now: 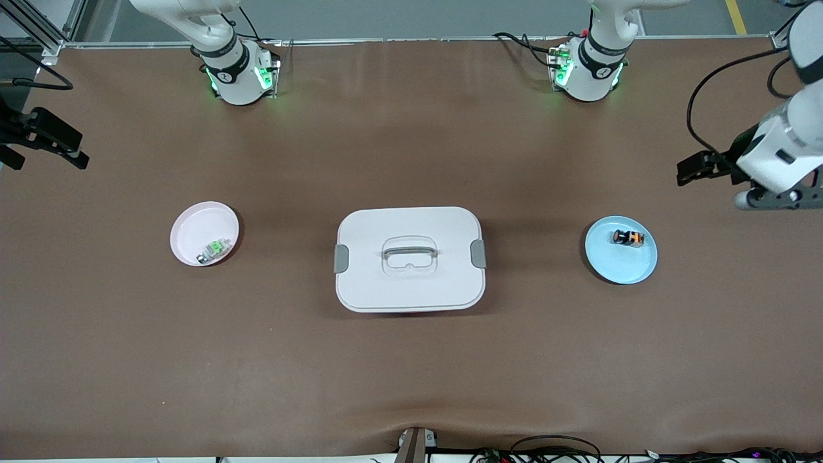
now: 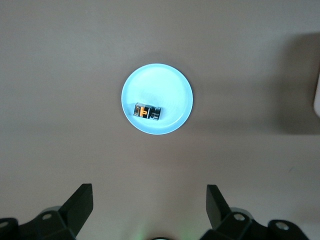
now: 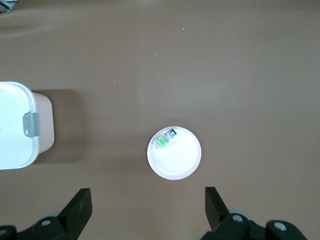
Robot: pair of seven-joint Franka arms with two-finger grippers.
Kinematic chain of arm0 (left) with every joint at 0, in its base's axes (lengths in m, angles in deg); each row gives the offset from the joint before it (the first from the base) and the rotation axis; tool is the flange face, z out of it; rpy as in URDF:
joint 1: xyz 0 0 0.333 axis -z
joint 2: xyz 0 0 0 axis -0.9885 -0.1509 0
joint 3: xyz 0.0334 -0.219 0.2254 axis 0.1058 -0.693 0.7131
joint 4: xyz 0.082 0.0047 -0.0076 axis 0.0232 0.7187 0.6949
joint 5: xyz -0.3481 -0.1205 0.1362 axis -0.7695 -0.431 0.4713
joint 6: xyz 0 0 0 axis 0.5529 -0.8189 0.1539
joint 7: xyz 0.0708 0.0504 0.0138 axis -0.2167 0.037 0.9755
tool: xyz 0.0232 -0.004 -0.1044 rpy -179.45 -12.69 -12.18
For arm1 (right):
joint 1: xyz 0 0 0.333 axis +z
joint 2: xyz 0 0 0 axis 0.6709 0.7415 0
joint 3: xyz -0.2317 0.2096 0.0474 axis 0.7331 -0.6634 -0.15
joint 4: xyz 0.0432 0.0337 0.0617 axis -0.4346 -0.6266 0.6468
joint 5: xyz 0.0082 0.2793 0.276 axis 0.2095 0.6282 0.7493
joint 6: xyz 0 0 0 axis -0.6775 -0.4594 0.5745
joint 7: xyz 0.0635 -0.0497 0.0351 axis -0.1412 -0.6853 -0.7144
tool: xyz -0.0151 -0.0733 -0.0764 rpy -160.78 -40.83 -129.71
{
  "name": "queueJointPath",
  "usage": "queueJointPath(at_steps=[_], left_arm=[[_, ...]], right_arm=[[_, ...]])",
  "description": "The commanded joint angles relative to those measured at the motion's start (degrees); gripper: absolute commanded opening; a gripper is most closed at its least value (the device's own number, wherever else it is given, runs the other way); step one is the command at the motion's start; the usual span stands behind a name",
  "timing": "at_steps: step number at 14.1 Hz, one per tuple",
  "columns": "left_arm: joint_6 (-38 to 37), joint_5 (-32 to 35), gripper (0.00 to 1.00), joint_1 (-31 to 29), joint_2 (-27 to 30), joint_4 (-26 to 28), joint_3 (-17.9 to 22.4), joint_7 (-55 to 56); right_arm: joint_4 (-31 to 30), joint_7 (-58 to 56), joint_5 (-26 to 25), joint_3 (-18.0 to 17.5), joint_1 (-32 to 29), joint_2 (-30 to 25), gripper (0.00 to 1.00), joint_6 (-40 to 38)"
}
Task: Transfer orange switch to right arm and place
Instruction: 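Move the left gripper down over the orange switch on the blue plate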
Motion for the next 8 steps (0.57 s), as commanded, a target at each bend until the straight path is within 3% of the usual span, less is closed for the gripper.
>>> queueJointPath(at_steps=[1, 8], left_arm=[[2.4, -1.03, 1.0, -0.63, -1.41, 0.98, 0.33, -4.26], [19.53, -0.24, 1.0, -2.21, -1.49, 14.78, 0.24, -7.07]], right_arm=[[0.83, 1.02, 0.05, -0.41, -0.76, 0.37, 1.0, -0.02], [0.74, 1.02, 2.95, -0.32, -1.29, 0.2, 1.0, -2.57]])
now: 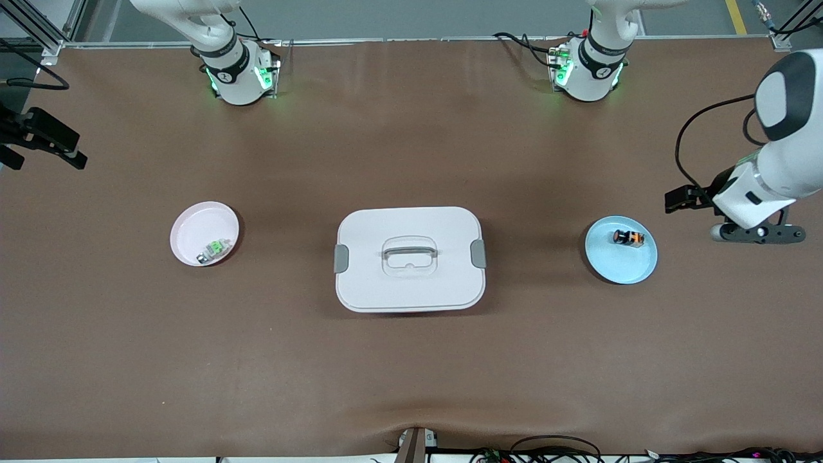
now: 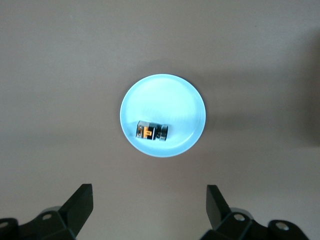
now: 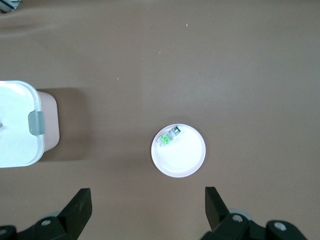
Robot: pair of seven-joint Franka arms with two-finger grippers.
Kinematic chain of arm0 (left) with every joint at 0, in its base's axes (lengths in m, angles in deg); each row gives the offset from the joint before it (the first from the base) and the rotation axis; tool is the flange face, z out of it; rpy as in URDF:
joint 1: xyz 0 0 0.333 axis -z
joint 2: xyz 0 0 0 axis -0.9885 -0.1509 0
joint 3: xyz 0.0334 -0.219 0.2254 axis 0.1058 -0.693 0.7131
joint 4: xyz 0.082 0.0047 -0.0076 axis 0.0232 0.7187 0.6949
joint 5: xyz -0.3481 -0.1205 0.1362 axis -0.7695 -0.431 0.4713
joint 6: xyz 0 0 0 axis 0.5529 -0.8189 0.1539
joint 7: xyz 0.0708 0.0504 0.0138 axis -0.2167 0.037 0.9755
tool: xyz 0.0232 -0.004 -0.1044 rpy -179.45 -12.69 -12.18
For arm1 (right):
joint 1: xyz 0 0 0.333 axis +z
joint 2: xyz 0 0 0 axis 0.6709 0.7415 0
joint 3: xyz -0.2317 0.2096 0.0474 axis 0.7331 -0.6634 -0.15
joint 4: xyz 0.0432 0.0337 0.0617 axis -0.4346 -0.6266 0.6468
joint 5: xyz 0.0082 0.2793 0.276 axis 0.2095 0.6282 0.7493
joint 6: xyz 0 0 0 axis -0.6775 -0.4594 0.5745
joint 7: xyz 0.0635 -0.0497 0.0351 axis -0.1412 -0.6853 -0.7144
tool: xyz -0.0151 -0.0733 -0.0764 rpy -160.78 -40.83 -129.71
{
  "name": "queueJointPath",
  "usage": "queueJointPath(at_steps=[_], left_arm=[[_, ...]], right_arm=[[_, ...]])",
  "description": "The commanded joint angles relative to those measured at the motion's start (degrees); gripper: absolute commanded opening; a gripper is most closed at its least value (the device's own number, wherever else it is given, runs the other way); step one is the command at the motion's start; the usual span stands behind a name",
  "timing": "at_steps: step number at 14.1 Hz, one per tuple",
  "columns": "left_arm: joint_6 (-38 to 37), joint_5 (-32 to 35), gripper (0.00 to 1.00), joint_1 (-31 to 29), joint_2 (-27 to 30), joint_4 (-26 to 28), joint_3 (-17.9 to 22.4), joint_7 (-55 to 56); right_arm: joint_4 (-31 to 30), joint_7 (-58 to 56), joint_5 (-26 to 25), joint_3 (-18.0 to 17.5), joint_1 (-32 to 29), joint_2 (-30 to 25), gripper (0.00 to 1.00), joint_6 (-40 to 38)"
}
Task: Transfer orange switch to right arm and place
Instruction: 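Move the left gripper down over the orange switch on the blue plate, then close the left gripper on the orange switch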
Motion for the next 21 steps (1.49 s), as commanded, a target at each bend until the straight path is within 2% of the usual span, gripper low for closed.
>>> queueJointPath(at_steps=[1, 6, 15, 18, 21], left_arm=[[6.87, -0.24, 1.0, -0.04, 1.11, 6.48, 0.16, -4.02], [22.41, -0.15, 1.0, -2.58, 0.24, 17.91, 0.24, -10.87], [29.91, -0.06, 1.0, -4.08, -9.69, 18.63, 0.16, -14.67], [32.2, 0.11, 1.0, -5.4, -11.1, 19.69, 0.07, -17.66], [32.29, 0.11, 1.0, -5.4, -11.98, 19.78, -0.11, -17.66]], right_arm=[[0.75, 0.89, 1.27, -0.34, -0.96, 0.19, 1.0, -1.34], [0.75, 0.89, 1.27, -0.34, -1.66, 0.19, 1.0, -1.34], [0.66, -0.42, 0.39, -0.52, -1.4, 0.19, 1.0, -1.34], [0.22, -7.96, 0.39, -0.43, -1.66, 0.28, 1.0, -1.87], [0.48, -7.81, 0.21, -0.35, -1.66, 0.1, 1.0, -2.57]])
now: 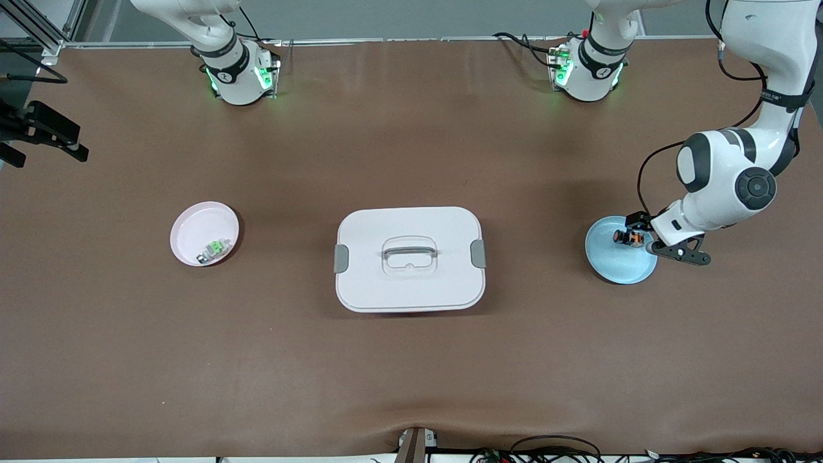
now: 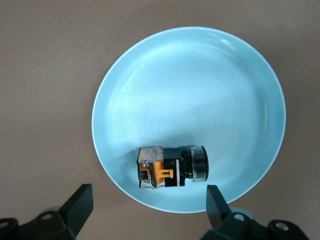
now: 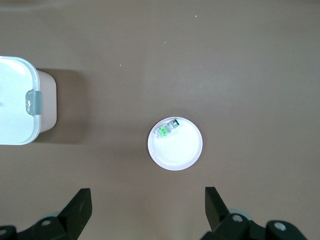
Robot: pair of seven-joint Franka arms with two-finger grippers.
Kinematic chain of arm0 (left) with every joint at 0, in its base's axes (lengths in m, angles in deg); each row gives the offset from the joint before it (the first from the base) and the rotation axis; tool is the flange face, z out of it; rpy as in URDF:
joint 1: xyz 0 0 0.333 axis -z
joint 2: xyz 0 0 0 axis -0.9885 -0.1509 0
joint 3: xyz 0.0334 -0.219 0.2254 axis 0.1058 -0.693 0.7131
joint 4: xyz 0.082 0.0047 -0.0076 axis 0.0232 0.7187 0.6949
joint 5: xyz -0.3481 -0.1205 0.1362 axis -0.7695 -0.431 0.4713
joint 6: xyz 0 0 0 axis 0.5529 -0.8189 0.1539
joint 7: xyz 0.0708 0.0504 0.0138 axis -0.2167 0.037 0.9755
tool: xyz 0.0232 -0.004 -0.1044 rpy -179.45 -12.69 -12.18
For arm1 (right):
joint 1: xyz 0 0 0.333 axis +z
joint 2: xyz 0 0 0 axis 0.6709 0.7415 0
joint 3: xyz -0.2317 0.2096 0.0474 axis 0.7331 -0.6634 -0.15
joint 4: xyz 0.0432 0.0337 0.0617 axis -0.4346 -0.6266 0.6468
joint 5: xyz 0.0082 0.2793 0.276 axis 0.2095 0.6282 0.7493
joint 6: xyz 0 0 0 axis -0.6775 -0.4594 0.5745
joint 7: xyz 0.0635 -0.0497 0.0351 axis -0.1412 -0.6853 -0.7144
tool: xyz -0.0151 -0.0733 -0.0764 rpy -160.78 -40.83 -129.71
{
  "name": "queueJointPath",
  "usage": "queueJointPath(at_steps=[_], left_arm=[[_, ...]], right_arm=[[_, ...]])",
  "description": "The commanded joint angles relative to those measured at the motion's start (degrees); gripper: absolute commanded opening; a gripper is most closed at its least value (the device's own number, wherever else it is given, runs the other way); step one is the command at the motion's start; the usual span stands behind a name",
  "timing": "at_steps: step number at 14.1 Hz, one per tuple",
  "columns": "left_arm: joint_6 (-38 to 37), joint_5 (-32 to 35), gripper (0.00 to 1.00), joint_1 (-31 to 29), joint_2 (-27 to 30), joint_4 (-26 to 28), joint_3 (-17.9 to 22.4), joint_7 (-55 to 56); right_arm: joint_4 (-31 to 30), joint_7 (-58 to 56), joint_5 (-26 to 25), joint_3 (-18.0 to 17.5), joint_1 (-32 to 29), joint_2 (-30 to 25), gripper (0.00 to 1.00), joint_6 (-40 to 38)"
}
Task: Transfer orange switch to right arm and place
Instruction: 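Close the left gripper on the orange switch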
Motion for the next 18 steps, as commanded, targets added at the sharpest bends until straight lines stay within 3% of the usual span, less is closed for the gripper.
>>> queueJointPath(at_steps=[1, 4, 18], left_arm=[[1.19, -0.07, 1.0, -0.28, -0.23, 0.79, -0.29, -0.9], [1.2, -0.6, 1.0, -0.19, -0.85, 1.05, -0.46, -0.81], [9.54, -0.95, 1.0, -0.02, -6.03, 2.46, -2.13, 1.12]], right_arm=[[0.63, -1.22, 0.07, -0.37, -0.85, -0.1, 1.0, -1.58], [0.9, -1.22, 0.51, -0.46, -0.68, -0.37, 1.0, -4.83], [3.36, 1.07, 0.69, -0.54, -0.68, -0.19, 1.0, -3.17]])
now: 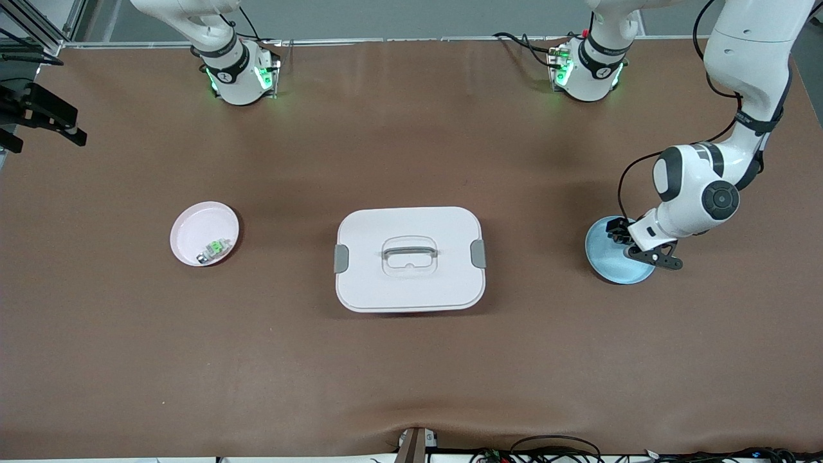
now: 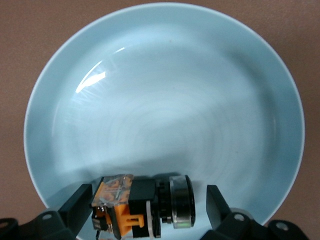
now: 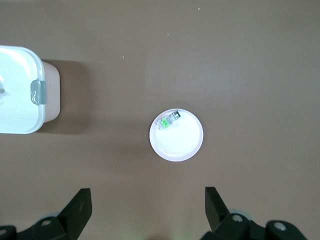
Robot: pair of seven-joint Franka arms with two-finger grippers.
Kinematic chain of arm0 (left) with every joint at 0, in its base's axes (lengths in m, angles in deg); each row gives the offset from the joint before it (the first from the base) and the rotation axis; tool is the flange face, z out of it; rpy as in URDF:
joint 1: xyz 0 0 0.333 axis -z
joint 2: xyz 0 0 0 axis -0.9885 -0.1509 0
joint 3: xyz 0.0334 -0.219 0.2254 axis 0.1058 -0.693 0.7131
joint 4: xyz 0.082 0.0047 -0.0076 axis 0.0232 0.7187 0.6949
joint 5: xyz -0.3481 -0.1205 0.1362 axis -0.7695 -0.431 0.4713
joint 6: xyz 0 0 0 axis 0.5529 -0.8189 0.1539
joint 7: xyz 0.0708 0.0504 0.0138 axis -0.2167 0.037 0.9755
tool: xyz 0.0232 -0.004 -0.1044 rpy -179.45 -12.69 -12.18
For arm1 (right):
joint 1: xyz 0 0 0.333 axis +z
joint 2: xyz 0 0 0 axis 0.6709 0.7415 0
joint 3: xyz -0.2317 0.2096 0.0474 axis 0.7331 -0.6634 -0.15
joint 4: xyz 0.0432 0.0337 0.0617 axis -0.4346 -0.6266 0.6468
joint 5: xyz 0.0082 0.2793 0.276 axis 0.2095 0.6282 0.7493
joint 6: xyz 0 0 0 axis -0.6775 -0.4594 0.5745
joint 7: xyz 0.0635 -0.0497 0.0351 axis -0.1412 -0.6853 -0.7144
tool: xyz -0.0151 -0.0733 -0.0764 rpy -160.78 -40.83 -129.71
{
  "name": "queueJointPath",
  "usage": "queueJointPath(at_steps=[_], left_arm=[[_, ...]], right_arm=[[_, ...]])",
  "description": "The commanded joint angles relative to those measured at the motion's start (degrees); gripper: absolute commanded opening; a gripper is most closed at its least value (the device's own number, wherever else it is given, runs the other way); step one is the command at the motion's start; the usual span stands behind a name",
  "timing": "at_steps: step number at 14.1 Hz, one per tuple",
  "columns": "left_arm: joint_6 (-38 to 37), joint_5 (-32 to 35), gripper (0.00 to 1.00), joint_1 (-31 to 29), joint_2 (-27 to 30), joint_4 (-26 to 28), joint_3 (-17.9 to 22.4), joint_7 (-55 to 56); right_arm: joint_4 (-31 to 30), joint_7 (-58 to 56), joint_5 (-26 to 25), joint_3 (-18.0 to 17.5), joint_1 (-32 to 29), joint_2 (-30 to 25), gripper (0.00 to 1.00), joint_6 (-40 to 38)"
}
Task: Transfer orange switch to right arm and place
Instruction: 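Close the left gripper on the orange switch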
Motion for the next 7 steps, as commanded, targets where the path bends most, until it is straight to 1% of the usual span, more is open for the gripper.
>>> queueJointPath(at_steps=[1, 3, 4, 6, 7], left_arm=[[1.84, -0.95, 1.0, -0.05, 0.42, 1.27, -0.15, 0.01], [1.84, -1.03, 1.0, -0.13, 0.42, 1.36, -0.15, 0.01], [1.84, -1.03, 0.96, -0.13, 0.51, 1.45, -0.15, 0.01], [1.84, -1.03, 0.82, -0.13, 0.6, 1.63, -0.15, -0.08], [1.84, -1.03, 0.72, -0.13, 0.6, 1.63, -0.15, -0.08]], right_arm=[[1.24, 0.65, 0.13, -0.31, 0.07, 0.3, 1.0, 0.08], [1.24, 0.73, -0.05, -0.4, 0.08, 0.3, 1.0, -0.09], [1.24, 0.91, -0.13, -0.32, -0.44, 0.3, 1.0, -0.01], [1.24, 0.91, 0.22, -0.14, -0.8, 0.3, 1.0, -0.09], [1.24, 0.91, 0.13, -0.14, -0.8, 0.3, 1.0, -0.09]])
